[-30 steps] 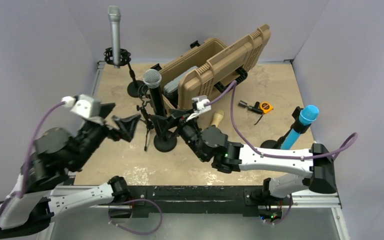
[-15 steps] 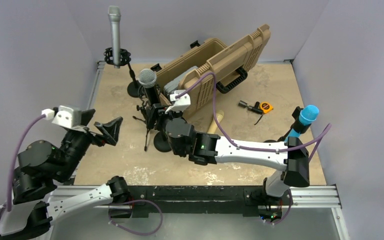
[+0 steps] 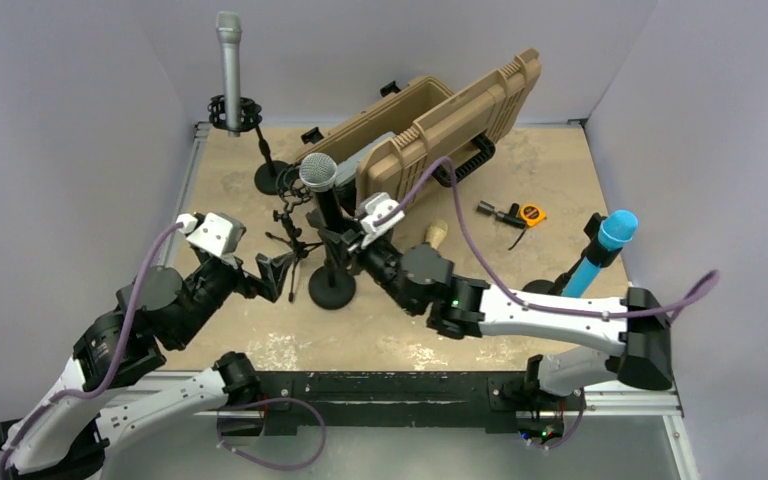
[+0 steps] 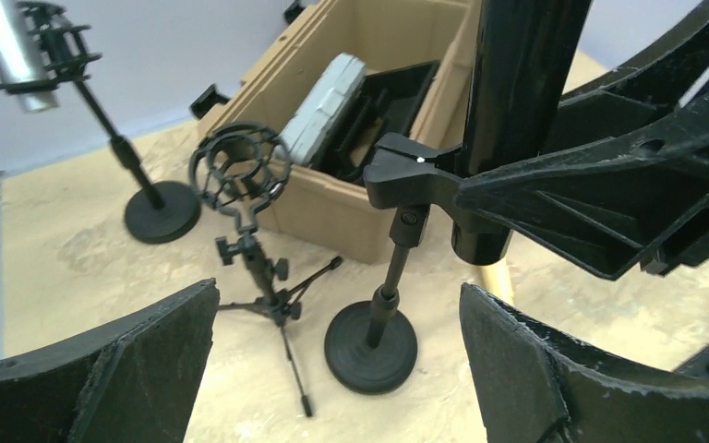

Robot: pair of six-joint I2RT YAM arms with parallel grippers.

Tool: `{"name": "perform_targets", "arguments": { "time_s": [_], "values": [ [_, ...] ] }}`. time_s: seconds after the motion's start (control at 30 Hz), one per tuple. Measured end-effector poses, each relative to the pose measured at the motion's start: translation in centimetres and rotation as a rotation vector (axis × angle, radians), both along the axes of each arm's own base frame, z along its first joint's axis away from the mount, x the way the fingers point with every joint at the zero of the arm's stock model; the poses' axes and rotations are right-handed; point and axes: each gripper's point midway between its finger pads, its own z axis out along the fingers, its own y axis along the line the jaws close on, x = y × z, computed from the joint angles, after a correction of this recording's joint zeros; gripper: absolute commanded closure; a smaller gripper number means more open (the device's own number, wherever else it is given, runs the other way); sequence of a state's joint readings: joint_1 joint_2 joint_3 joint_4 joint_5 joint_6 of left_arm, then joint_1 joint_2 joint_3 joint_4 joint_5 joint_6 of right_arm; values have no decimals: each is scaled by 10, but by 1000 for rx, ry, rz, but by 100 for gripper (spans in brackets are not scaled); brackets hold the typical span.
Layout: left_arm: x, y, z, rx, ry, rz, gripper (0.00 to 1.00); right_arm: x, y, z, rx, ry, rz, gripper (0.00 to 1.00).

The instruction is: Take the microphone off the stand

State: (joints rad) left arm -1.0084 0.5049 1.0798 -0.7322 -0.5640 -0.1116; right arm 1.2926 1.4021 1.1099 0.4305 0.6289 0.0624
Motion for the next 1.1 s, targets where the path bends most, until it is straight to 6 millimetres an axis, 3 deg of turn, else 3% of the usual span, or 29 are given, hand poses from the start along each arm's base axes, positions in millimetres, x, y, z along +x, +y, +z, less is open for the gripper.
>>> {"name": "perform_targets", "arguments": {
  "time_s": [0.17,0.3,0.43,0.57,0.7,0.83,0.97,1.1],
  "values": [
    [-6,-21,8,-57,3,-136,0,-1,-26,21,-25,-149,180,100],
    [-10,-50,2,-79,28,-299,0,-1,-31,36,-73,-275,285,100],
    [-10,-79,-19,-92,85,-448,0,-17,-20,27,-122,-351,457,100],
    [-19,-92,-40,-92,141,-547,2,-28,-18,5,-148,-356,587,100],
    [-28,-92,-38,-100,128,-577,6,-36,-18,6,-128,-391,659,100],
    [-30,-78,-24,-114,50,-523,9,-43,-19,0,-127,-394,694,98],
    [-28,-62,-11,-136,-21,-439,8,-36,-22,3,-103,-352,631,70],
    [-23,-49,0,-158,-73,-363,6,-22,-33,7,-64,-274,528,59]
  ]
}}
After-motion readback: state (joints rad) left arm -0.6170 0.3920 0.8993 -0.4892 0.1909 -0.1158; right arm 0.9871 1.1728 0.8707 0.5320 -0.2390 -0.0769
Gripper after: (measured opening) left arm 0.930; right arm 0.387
